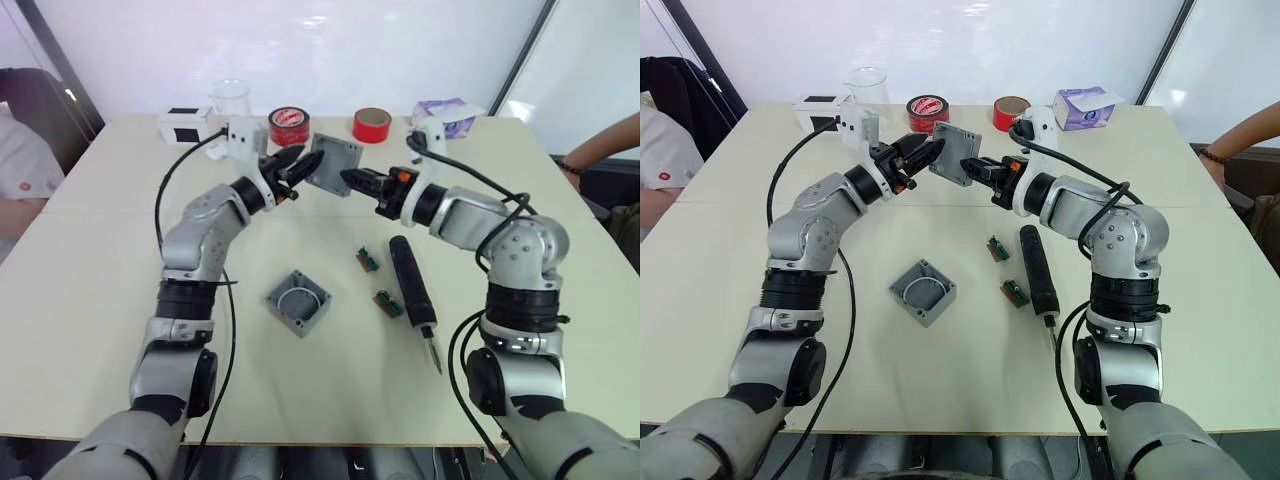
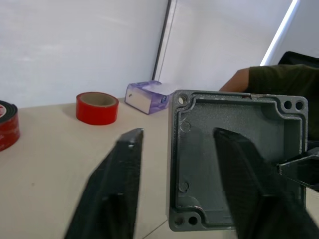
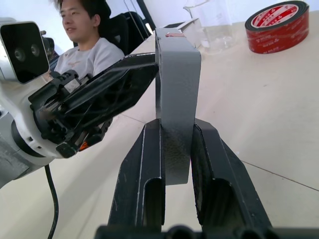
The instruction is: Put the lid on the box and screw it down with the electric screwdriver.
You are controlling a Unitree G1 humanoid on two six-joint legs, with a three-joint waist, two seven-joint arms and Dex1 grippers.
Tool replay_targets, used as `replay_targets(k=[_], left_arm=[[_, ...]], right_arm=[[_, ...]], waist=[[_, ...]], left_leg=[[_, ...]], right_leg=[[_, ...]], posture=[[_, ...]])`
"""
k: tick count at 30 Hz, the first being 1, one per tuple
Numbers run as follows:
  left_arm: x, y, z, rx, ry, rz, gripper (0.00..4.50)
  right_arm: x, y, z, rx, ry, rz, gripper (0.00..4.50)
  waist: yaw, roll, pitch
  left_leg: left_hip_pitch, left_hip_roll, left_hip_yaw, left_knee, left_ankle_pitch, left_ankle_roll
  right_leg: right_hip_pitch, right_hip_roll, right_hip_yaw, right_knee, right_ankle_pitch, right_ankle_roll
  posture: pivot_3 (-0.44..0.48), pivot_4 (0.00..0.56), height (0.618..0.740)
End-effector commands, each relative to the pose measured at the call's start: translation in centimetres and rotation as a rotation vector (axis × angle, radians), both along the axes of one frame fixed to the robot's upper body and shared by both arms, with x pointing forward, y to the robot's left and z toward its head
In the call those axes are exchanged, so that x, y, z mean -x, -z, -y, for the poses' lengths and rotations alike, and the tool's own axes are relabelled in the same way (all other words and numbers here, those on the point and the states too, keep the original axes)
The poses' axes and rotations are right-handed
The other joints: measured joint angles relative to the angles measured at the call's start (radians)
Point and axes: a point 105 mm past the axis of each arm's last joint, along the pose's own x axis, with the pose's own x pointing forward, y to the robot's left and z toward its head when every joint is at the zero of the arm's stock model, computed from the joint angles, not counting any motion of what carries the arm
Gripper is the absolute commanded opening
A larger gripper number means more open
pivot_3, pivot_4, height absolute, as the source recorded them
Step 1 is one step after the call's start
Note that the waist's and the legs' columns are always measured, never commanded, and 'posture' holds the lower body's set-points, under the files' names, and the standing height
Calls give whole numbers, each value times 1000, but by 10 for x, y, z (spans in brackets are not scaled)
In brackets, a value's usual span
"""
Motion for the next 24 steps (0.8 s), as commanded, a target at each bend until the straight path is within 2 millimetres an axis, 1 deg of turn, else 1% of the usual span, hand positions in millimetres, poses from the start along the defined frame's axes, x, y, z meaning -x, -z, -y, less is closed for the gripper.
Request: replay_targets(k=[1, 3, 5, 7, 8, 11, 12, 15, 18, 20, 24], left_arm=[[13, -24, -23, 50, 25, 36, 3507], [19, -21, -41, 33, 30, -3, 3507], [25, -14, -54, 7, 29, -49, 3507], [28, -5, -65, -13, 5, -95, 2962], [31, -2, -68, -26, 5, -110, 2901], [40, 10, -71, -81, 12, -152, 1685], [42, 13, -72, -96, 15, -163, 1177], [48, 20, -72, -136, 28, -195, 100], [51, 22, -69, -166, 46, -209, 45], [53, 22, -65, -193, 68, -212, 45], [62, 26, -52, -296, 149, -210, 45]], right_arm=[[7, -22, 7, -4, 30, 147, 166], [15, -25, 15, 93, 70, 282, 166], [30, -21, 16, 218, 63, 416, 166], [47, -11, 14, 385, 40, 554, 166], [54, -6, 12, 457, 27, 617, 166], [73, 14, 5, 662, -13, 793, 166], [78, 22, 2, 723, -29, 848, 166], [86, 45, -3, 914, -47, 1005, 166], [89, 59, -9, 1039, -62, 1110, 166], [96, 67, -17, 1096, -96, 1189, 166], [110, 83, -34, 1148, -152, 1274, 166]], waist=[[-2, 0, 0], [-2, 1, 0], [-2, 1, 1], [1, 1, 1], [2, 1, 1], [2, 1, 1], [2, 1, 1], [3, 0, 1], [3, 0, 1], [4, 0, 1], [4, 0, 1]], left_leg=[[0, 0, 0, 0, 0, 0], [0, 1, 0, -1, 0, 0], [-1, 1, 0, -2, 0, 0], [-1, 1, 0, -2, 0, 0], [-1, 1, 0, -2, 0, 0], [-1, 1, -1, -2, 0, 0], [-1, 0, -1, -2, 0, 0], [-1, 0, -1, -2, 0, 0], [-1, 0, 0, -2, 0, 0], [0, 0, 0, -2, 0, -1], [0, 0, 0, -2, 0, -1]], right_leg=[[0, 0, 0, 0, 0, 0], [-1, 1, 0, 0, 0, 0], [-2, 1, 0, -1, 0, 0], [-2, 1, 0, -2, 0, 0], [-1, 1, 0, -2, 0, 0], [0, 0, -1, -4, 0, 1], [0, 0, 0, -5, 0, 1], [1, 1, -1, -6, 0, 1], [1, 1, -1, -6, -1, 1], [1, 1, -1, -6, -1, 0], [1, 1, -1, -6, -1, 0]], posture=[[0, 150, 740], [0, 150, 740], [0, 150, 740], [0, 150, 740], [0, 150, 740], [0, 150, 740], [0, 150, 740], [0, 150, 740], [0, 150, 740], [0, 150, 740], [0, 150, 740]])
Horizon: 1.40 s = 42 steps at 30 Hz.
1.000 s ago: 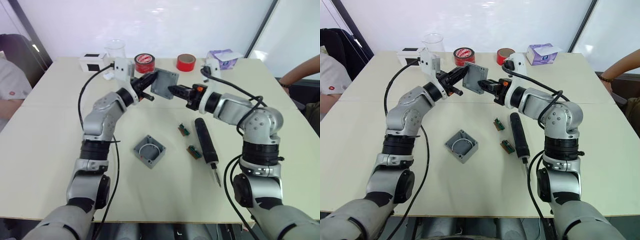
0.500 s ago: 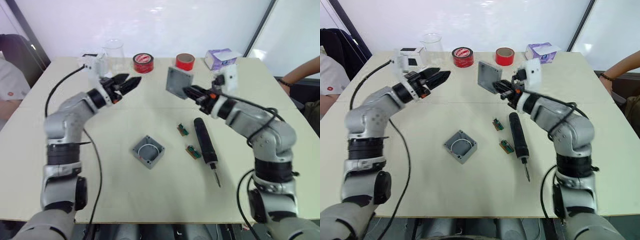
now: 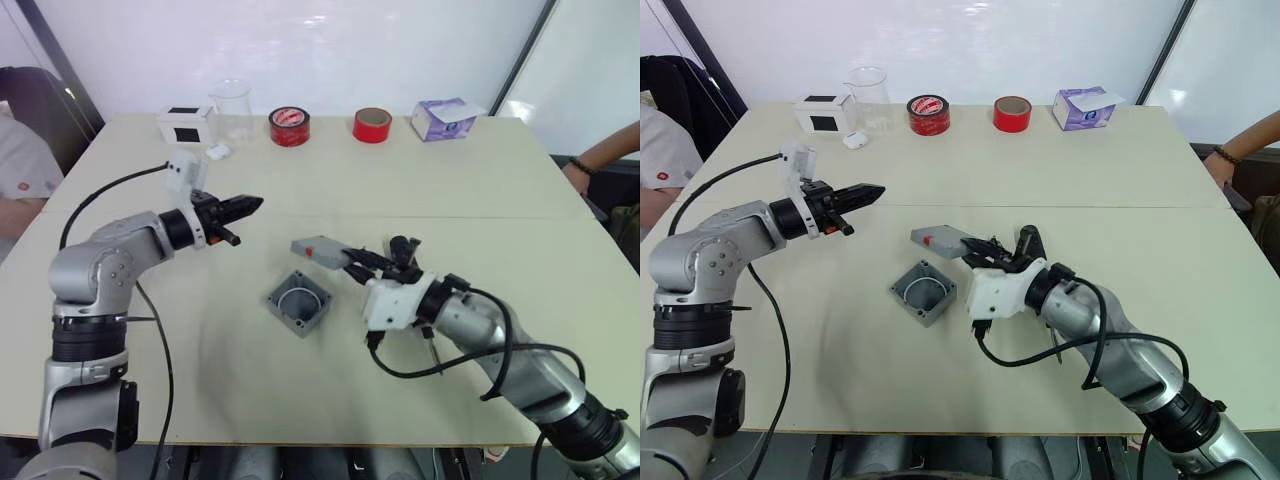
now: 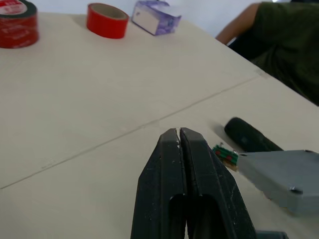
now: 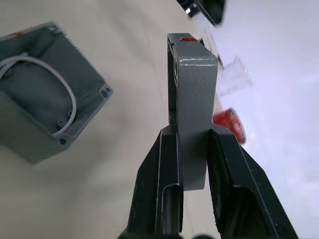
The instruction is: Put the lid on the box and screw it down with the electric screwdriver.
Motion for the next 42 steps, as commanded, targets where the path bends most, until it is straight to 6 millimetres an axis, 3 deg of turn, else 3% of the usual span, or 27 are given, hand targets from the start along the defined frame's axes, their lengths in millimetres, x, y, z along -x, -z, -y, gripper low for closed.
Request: replay_targets(k=[1, 15, 37, 42], left_arm=[[13, -10, 15, -95, 117, 54, 45], [29, 17, 38, -293, 330, 65, 45], [41, 51, 43, -421, 429, 61, 45], [47, 68, 44, -512, 467, 75, 45]], right_arm=[[16, 1, -19, 48, -63, 109, 166], [10, 21, -30, 197, -35, 161, 166], [21, 38, -33, 259, -64, 150, 166], [19, 43, -32, 275, -63, 135, 166]], waist=[[0, 0, 0], [2, 0, 0], [2, 0, 0], [2, 0, 0]], left_leg=[[0, 0, 0, 0, 0, 0], [1, -1, 0, 1, 0, 0], [2, -1, 0, 2, 0, 0], [4, -1, 1, 2, 0, 0]], right_leg=[[0, 0, 0, 0, 0, 0], [2, 0, 0, 0, -2, -3], [3, 0, 0, 0, -2, -3], [5, 0, 0, 0, -2, -3]], posture=[[0, 150, 740], [0, 150, 740], [0, 150, 740], [0, 150, 740]])
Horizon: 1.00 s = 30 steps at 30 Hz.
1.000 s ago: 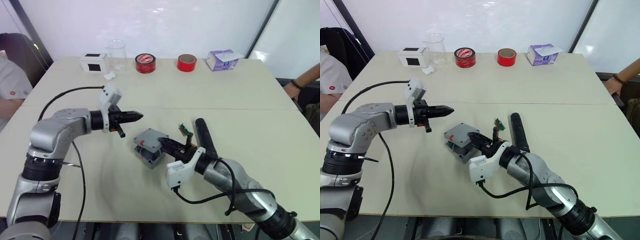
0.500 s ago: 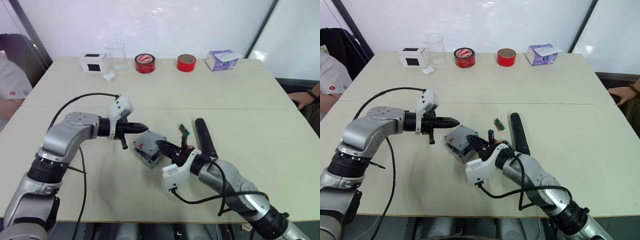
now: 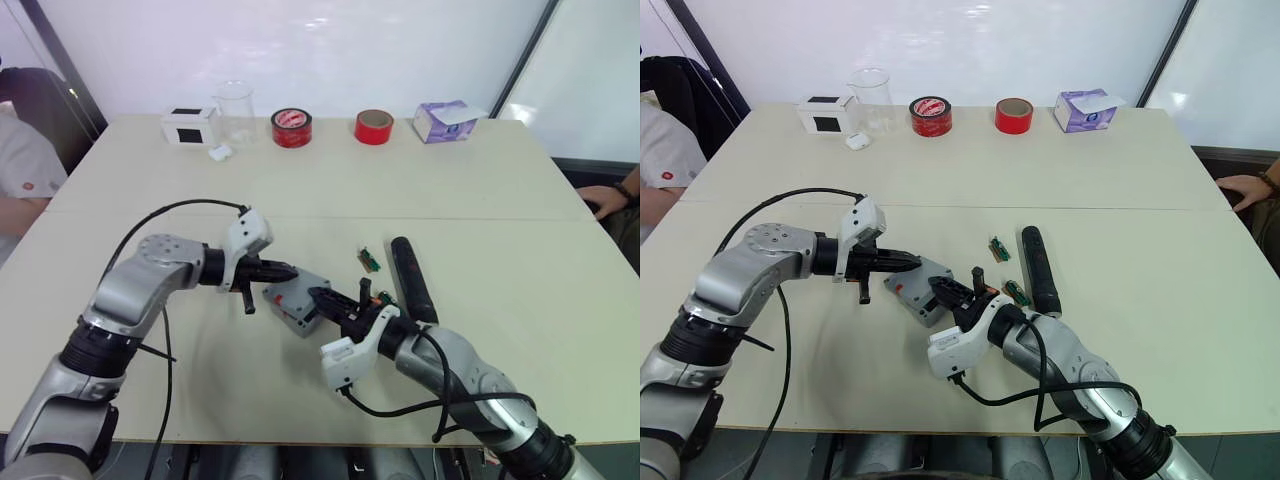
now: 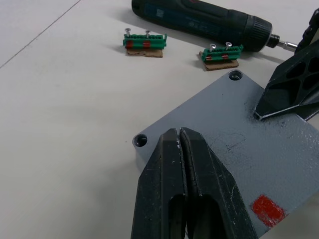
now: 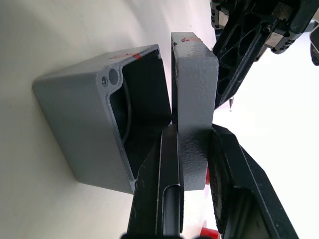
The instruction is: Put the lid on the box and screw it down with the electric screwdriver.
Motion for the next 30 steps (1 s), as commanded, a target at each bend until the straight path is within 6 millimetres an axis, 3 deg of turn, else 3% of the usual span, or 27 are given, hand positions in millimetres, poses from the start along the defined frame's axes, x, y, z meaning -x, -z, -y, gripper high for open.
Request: replay_targets(k=[1, 2, 4, 10, 17, 28, 30], left_arm=[[7, 17, 3, -110, 52, 36, 45], [7, 23, 3, -139, 50, 44, 45], [9, 37, 1, -197, 47, 37, 0], [11, 66, -2, -259, 24, 43, 0], [6, 75, -3, -270, 1, 72, 0], [-1, 61, 2, -220, -1, 121, 0], [-3, 49, 5, -160, -5, 132, 0]], right_arm=[[2, 8, 1, 24, 0, -36, 166], [2, 9, 2, 19, 7, -47, 166], [1, 11, 4, 14, 21, -60, 1195], [5, 9, 10, 24, 29, -60, 3322], [14, 2, 14, -13, 23, -87, 3322], [17, 0, 20, -70, 31, -128, 3322], [17, -1, 24, -97, 44, -143, 2879]], waist=[[0, 0, 0], [1, 0, -1], [2, 0, -2], [1, 0, -10], [0, -2, -17], [1, -2, -18], [1, -2, -18]], left_leg=[[0, 0, 0, 0, 0, 0], [1, 0, 0, 0, 0, 0], [2, 0, 1, 0, 0, 0], [16, 0, 2, -1, -1, 2], [26, 1, 1, -1, -3, 4], [33, 2, 0, -2, -3, 4], [33, 2, 0, -2, -3, 4]], right_leg=[[0, 0, 0, 0, 0, 0], [1, 0, 0, 0, 0, 0], [2, 0, 0, 0, 0, 0], [16, 0, 0, -2, -1, -1], [27, 0, 0, -3, -3, -2], [32, 0, 1, -3, -4, -2], [32, 0, 1, -3, -4, -2]], posture=[[0, 150, 740], [0, 150, 740], [0, 150, 740], [0, 150, 740], [0, 150, 740], [0, 150, 740], [0, 150, 740]])
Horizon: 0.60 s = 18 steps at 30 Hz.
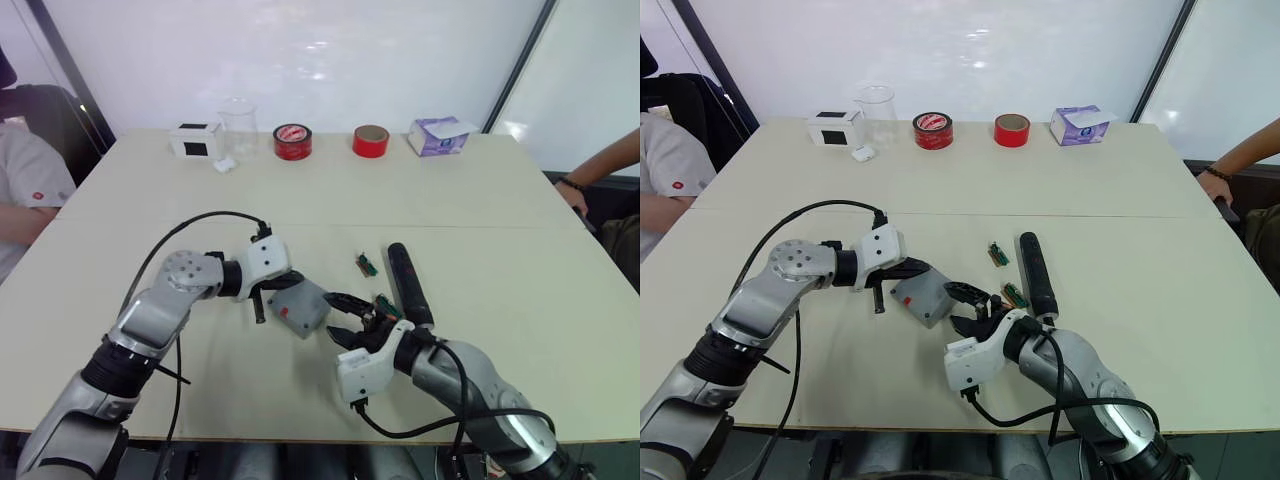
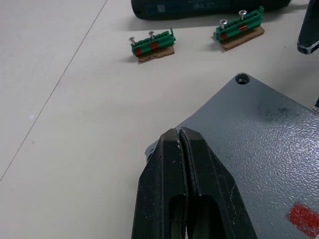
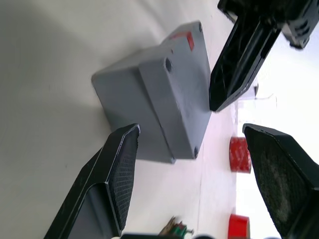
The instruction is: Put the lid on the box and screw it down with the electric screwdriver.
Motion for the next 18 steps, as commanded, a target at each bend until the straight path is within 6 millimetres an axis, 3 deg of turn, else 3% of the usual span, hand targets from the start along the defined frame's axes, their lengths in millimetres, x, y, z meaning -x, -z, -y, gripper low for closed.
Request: replay_targets(k=[1, 3, 7, 11, 18], left_arm=[[2, 14, -5, 16, -22, -98, 0], [0, 5, -5, 54, -26, -88, 0], [-3, -9, -6, 108, -26, -71, 0], [-4, -26, -6, 166, -22, -64, 0], [-6, -52, -7, 239, -22, -77, 0]], right_arm=[[4, -19, 4, -73, 2, 36, 2635], [3, -20, 7, -91, 17, 24, 2021], [4, -19, 12, -126, 44, -13, 386], [8, -19, 12, -226, 55, -132, 386], [7, -13, 15, -374, 89, -411, 386]], waist=[[1, 0, 0], [0, 0, 1], [0, 0, 2], [0, 0, 2], [0, 0, 8]], left_leg=[[0, 0, 0, 0, 0, 0], [-1, 1, 0, 0, 0, 0], [-5, 1, 0, 0, 0, 0], [-15, 1, 0, 0, 0, 0], [-17, 1, 0, 0, 0, 0]], right_leg=[[0, 0, 0, 0, 0, 0], [-1, 0, 0, 0, 0, 0], [-5, 0, 0, 0, 0, 0], [-14, 1, 0, 0, 1, -1], [-16, 1, 0, 0, 1, 0]], posture=[[0, 150, 740], [0, 150, 740], [0, 150, 740], [0, 150, 740], [0, 150, 740]])
